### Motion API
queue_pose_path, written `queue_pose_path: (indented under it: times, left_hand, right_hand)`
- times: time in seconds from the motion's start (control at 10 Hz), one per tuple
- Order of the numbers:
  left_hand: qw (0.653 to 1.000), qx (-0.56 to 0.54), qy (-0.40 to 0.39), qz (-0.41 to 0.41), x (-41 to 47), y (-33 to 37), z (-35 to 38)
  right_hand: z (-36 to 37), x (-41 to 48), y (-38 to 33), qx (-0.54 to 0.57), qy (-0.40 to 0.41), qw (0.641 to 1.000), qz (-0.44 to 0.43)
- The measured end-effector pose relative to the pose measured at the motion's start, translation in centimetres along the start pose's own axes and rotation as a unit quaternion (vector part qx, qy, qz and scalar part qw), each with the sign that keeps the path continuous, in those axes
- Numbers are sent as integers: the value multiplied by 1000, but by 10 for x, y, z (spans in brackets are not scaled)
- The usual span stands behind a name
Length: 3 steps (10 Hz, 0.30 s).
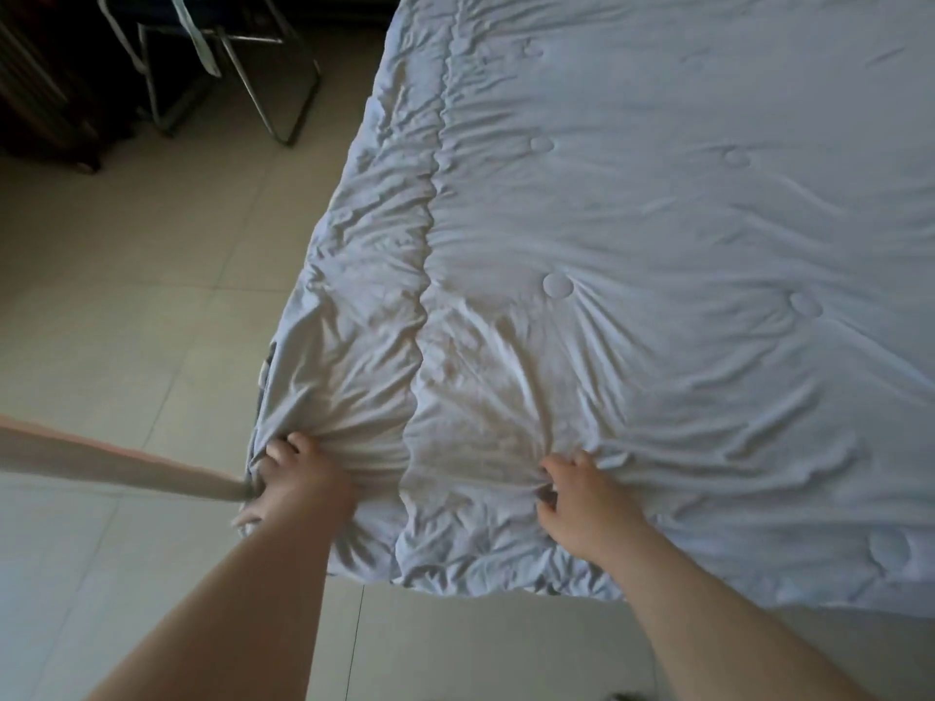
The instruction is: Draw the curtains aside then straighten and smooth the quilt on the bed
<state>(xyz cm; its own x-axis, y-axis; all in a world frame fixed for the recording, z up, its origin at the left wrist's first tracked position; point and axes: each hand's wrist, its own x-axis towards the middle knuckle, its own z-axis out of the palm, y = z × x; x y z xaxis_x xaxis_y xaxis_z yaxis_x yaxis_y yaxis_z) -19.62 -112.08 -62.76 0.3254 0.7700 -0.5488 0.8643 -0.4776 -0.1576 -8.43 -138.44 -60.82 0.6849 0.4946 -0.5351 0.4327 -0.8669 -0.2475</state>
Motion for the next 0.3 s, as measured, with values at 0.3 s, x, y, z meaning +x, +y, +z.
queue_pose_path:
  times: [0.3]
  left_hand:
    - [991,-113,8,65,-25,23,-92]
  right_hand:
    - [-85,-35,-30,-1,50,999,21]
